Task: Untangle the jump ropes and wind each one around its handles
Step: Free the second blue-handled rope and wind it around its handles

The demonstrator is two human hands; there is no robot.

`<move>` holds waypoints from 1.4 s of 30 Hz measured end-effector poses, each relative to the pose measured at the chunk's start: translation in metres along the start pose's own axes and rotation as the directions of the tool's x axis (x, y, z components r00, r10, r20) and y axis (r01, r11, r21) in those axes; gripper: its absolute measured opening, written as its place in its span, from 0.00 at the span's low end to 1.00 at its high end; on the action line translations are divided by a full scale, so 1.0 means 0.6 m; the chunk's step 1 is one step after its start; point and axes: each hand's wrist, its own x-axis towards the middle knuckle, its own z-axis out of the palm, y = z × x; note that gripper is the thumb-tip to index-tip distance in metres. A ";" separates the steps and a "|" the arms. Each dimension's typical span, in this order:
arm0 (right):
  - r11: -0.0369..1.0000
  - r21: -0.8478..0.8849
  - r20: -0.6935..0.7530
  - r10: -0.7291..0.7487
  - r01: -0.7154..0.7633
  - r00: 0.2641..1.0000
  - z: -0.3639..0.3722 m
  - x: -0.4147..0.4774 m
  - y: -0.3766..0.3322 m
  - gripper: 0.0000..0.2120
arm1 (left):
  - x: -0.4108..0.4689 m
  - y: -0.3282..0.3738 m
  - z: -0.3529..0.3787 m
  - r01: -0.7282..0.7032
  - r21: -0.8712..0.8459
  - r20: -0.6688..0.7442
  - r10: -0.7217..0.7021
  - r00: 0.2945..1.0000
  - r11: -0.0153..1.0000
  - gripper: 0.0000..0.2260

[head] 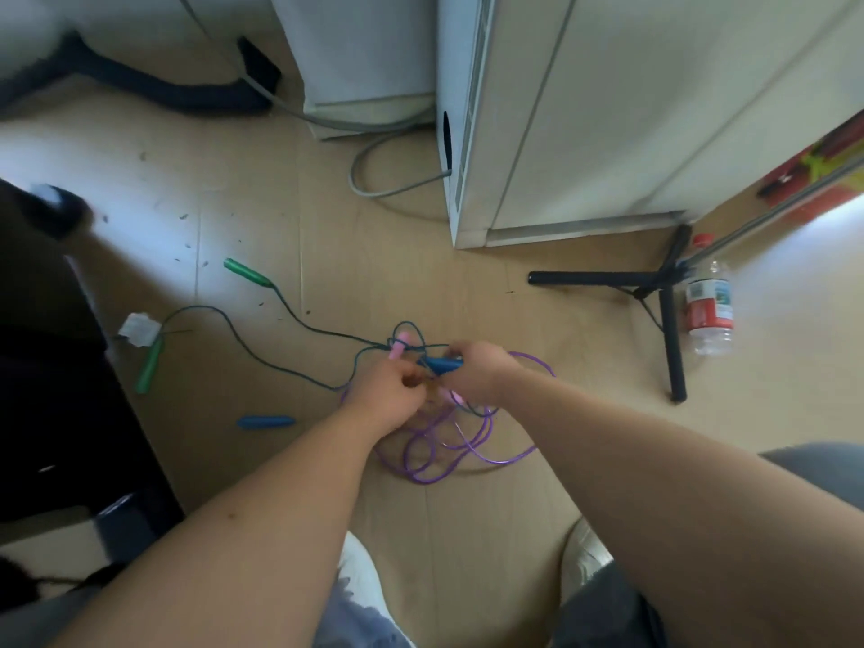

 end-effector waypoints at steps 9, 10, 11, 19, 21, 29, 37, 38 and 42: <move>0.986 0.015 -0.162 -0.162 0.167 0.973 -0.054 -0.165 -0.052 0.25 | -0.152 0.087 -0.085 -0.066 0.066 -0.223 0.079 0.972 0.996 0.16; 0.983 0.009 -0.169 -0.177 0.182 0.970 -0.056 -0.186 -0.057 0.27 | -0.169 0.096 -0.092 -0.086 0.083 -0.251 0.105 0.962 0.993 0.16; 0.980 -0.002 -0.174 -0.196 0.199 0.965 -0.058 -0.206 -0.061 0.29 | -0.188 0.105 -0.099 -0.117 0.099 -0.270 0.140 0.953 0.988 0.14; 0.928 -0.069 -0.251 -0.371 0.366 0.894 -0.061 -0.356 -0.094 0.18 | -0.351 0.203 -0.151 -0.449 -0.233 -0.457 0.310 0.834 0.863 0.12; 0.916 -0.071 -0.246 -0.400 0.395 0.883 -0.065 -0.393 -0.098 0.09 | -0.392 0.231 -0.165 -0.502 -0.408 -0.468 0.298 0.832 0.763 0.15; 0.832 -0.445 -0.040 -0.387 0.331 0.921 -0.110 -0.517 -0.074 0.12 | -0.498 0.276 -0.229 -0.451 -0.882 -0.455 0.002 0.890 0.135 0.10; 0.927 0.014 -0.183 -0.367 0.376 0.912 -0.163 -0.546 -0.040 0.13 | -0.496 0.283 -0.228 -0.296 -0.664 -0.370 0.042 0.928 0.687 0.22; 0.917 0.054 -0.197 -0.379 0.396 0.904 -0.171 -0.554 -0.046 0.13 | -0.496 0.285 -0.220 -0.255 -0.573 -0.344 0.054 0.938 0.779 0.28; 0.838 0.219 -0.276 -0.438 0.499 0.856 -0.199 -0.577 -0.076 0.12 | -0.488 0.298 -0.188 -0.201 -0.376 -0.244 0.112 0.963 0.905 0.42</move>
